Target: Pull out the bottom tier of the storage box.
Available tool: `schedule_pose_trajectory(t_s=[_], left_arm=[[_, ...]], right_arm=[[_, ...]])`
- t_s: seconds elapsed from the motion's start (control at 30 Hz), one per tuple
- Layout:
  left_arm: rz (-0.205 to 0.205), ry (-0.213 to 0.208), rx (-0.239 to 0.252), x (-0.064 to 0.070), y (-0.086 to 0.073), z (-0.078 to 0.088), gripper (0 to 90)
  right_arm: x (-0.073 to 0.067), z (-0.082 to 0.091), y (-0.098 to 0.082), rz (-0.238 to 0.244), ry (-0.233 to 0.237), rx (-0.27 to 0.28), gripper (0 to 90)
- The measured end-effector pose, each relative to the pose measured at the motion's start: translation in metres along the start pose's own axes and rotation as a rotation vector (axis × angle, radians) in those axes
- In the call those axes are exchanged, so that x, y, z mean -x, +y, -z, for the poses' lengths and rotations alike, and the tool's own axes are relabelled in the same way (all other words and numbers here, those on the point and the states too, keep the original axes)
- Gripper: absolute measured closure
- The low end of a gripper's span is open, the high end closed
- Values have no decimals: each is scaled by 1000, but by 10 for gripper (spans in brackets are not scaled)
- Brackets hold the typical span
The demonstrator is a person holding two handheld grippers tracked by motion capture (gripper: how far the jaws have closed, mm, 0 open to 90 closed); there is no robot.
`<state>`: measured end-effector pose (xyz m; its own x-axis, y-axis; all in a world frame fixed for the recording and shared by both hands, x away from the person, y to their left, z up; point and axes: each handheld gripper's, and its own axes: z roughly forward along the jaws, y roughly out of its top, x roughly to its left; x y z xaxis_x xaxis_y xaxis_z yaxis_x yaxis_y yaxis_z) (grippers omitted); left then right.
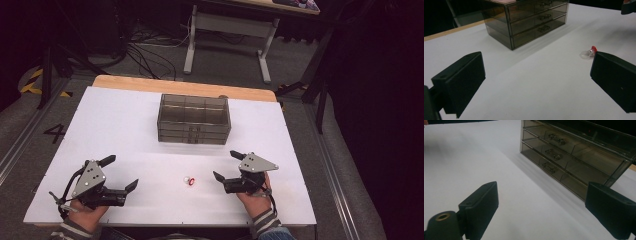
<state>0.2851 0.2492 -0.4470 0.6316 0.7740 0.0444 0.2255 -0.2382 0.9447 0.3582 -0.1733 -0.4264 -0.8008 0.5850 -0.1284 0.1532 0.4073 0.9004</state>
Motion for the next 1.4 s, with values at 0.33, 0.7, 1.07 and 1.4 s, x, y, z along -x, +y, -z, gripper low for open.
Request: schedule_pose_trajectory(t_s=[0.33, 0.7, 1.07, 1.4], left_arm=[[4, -4, -2, 1, 0, 0, 5], [1, -6, -4, 1, 0, 0, 5], [0, -7, -5, 1, 0, 0, 5], [-1, -2, -8, 1, 0, -1, 5]], right_arm=[[-3, -13, 6, 16, 11, -11, 128], [-10, -30, 14, 40, 36, -29, 129], [-12, -36, 17, 46, 39, -40, 144], [-12, -35, 19, 90, 12, -56, 207]])
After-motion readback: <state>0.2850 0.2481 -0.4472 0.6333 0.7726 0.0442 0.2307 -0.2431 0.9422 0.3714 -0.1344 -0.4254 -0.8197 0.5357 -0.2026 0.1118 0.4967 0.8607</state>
